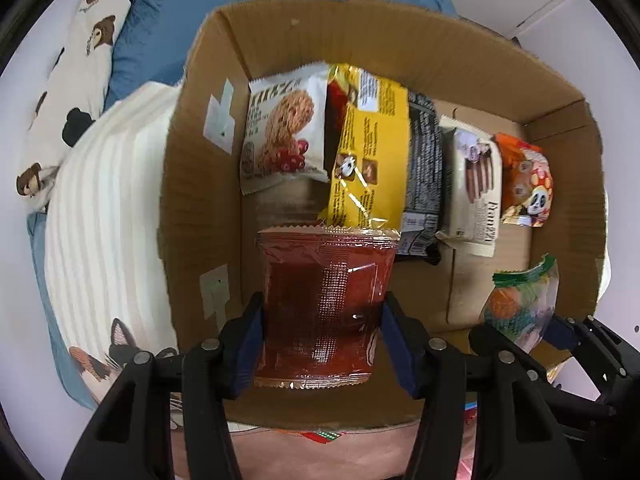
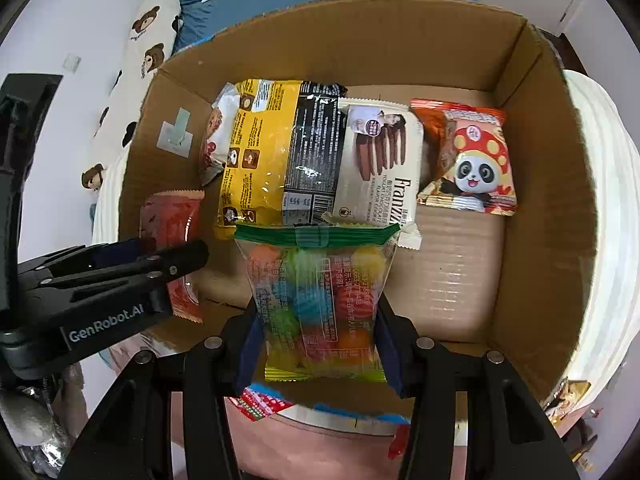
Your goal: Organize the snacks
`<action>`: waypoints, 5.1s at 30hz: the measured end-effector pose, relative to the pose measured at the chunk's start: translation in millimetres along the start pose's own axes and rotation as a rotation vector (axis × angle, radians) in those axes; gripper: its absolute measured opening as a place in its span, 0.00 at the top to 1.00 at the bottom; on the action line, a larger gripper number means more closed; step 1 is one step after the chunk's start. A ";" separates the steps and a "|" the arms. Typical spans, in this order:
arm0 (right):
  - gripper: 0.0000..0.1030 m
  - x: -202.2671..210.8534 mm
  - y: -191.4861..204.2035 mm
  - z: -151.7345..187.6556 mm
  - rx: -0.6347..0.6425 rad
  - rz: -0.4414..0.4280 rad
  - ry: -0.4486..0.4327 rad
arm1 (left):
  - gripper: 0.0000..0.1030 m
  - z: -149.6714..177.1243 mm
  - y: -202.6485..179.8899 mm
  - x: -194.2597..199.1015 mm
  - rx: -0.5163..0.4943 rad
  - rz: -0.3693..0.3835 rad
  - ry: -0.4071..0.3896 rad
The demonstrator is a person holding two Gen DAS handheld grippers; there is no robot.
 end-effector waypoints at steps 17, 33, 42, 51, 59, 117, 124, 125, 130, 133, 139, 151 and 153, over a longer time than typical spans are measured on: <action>0.08 -3.1 -4.1 -9.8 0.009 0.055 0.032 | 0.11 4.6 -0.1 15.5 0.014 0.019 -0.033; 0.06 80.6 -11.9 33.5 0.037 0.125 -0.247 | 0.11 56.0 1.8 97.3 0.058 0.015 -0.353; 0.04 121.6 -10.5 89.4 0.014 0.064 -0.365 | 0.11 114.3 -4.4 136.6 0.036 -0.017 -0.525; 0.04 32.8 -55.2 146.7 -0.317 -0.172 -0.211 | 0.11 152.2 36.7 73.3 0.142 -0.089 -0.418; 0.05 -48.5 -99.3 152.8 -0.545 -0.142 -0.187 | 0.11 147.9 66.4 -3.9 0.172 -0.152 -0.295; 0.32 -116.8 24.0 227.3 -0.084 0.030 0.071 | 0.58 234.6 36.1 -121.2 0.200 -0.056 -0.070; 0.56 -97.4 11.9 251.1 -0.050 -0.021 0.054 | 0.60 242.0 -1.7 -86.7 0.166 -0.025 -0.082; 0.56 -87.0 6.1 254.0 -0.043 -0.036 0.052 | 0.60 240.5 -7.0 -79.2 0.154 -0.011 -0.087; 0.57 -29.3 13.9 233.3 0.032 -0.093 -0.002 | 0.61 220.4 -53.9 -21.3 0.056 0.055 -0.150; 0.57 23.8 8.8 202.9 0.067 -0.127 -0.049 | 0.61 195.9 -77.5 11.4 0.012 0.107 -0.174; 0.57 94.1 3.3 137.9 0.123 -0.126 -0.127 | 0.61 117.1 -57.3 69.7 -0.082 0.078 -0.234; 0.57 99.9 -36.3 20.0 0.063 -0.073 -0.086 | 0.60 12.2 -51.2 66.4 -0.074 0.002 -0.160; 0.57 88.5 -41.4 11.0 0.058 -0.062 -0.065 | 0.60 4.9 -52.3 57.2 -0.073 0.008 -0.135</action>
Point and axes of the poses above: each gripper's, at about its wrist camera, not at the fingertips, and x roughly against the way its jaws point, y to its left, z to its underside, the point moved 6 cm from there along -x, roughly the way its jaws point
